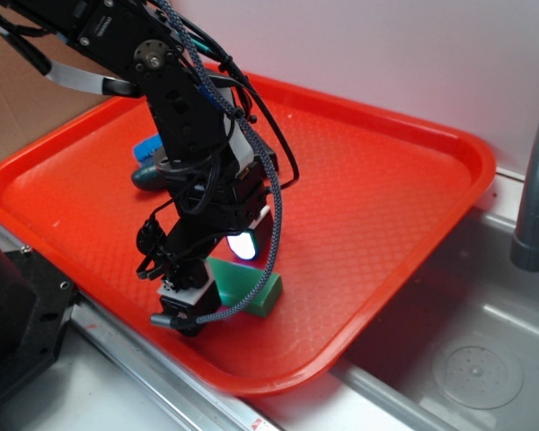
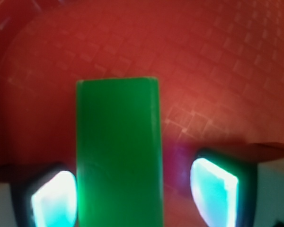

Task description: Grab the green block.

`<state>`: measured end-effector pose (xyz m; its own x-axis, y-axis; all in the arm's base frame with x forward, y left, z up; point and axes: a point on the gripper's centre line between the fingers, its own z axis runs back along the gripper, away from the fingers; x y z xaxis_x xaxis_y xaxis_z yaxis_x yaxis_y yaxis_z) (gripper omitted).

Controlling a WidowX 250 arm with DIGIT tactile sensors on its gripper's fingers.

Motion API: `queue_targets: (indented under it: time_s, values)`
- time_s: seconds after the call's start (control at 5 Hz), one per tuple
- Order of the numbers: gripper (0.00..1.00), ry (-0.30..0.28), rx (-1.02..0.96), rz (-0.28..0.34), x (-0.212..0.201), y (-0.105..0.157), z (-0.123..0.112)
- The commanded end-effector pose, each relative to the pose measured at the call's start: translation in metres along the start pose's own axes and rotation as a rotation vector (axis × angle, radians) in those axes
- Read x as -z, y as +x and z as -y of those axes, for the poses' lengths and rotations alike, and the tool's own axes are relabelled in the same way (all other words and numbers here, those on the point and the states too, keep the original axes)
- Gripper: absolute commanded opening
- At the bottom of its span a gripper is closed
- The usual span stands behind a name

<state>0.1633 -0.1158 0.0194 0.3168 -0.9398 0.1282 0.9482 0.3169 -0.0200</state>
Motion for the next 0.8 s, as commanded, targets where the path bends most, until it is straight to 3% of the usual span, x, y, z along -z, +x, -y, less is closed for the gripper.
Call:
queue_targets:
  time_s: [0.0,0.2,0.4,0.6]
  values:
    - [0.0,0.005,-0.021,-0.034,0.007,-0.002,0.008]
    - [0.0,0.015,-0.054,-0.037,0.0,-0.003,0.009]
    - [0.0,0.107,-0.196,-0.058,-0.025,-0.007,0.004]
    - [0.0,0.13,-0.39,-0.039,-0.056,-0.015,-0.004]
